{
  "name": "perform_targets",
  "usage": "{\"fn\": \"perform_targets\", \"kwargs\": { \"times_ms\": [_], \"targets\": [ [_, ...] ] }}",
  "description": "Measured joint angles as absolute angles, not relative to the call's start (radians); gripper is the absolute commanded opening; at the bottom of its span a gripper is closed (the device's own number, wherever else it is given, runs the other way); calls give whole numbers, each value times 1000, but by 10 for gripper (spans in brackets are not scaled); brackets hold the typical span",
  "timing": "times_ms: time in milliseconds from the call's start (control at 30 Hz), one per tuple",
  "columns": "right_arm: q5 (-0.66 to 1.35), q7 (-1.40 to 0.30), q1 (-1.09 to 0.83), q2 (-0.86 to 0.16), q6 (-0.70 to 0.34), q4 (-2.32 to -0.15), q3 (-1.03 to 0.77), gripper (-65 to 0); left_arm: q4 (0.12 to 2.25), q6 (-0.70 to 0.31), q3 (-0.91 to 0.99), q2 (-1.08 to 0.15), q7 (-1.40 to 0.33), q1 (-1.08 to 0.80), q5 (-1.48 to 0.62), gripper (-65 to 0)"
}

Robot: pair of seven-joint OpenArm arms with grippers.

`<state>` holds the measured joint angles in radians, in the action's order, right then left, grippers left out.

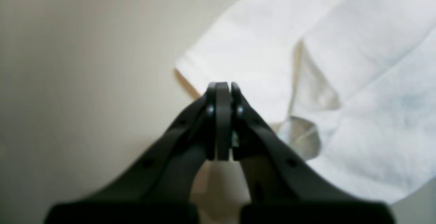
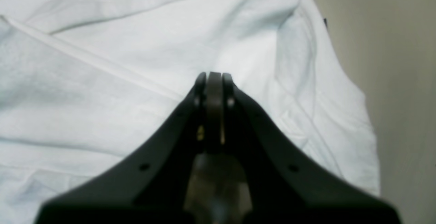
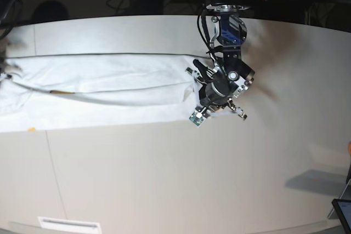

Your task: Fold the T-shirt properly

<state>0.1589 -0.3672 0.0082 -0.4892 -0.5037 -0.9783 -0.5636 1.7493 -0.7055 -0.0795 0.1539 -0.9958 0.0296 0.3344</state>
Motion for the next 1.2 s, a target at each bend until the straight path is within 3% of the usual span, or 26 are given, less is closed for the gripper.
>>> {"fn": "perform_targets", "kwargs": {
  "times_ms": [467, 1033, 1200],
  "targets": [
    [159, -367, 8, -485, -498, -979, -565, -641, 1780, -705, -94, 151, -1065, -43, 152, -650],
    [159, -367, 9, -484, -496, -979, -565, -641, 1994, -705, -350, -177, -1069, -181, 76, -650],
    [159, -367, 9, -484, -496, -979, -565, -640, 2018, -705, -325, -173, -1066, -180, 75, -650]
  ]
}}
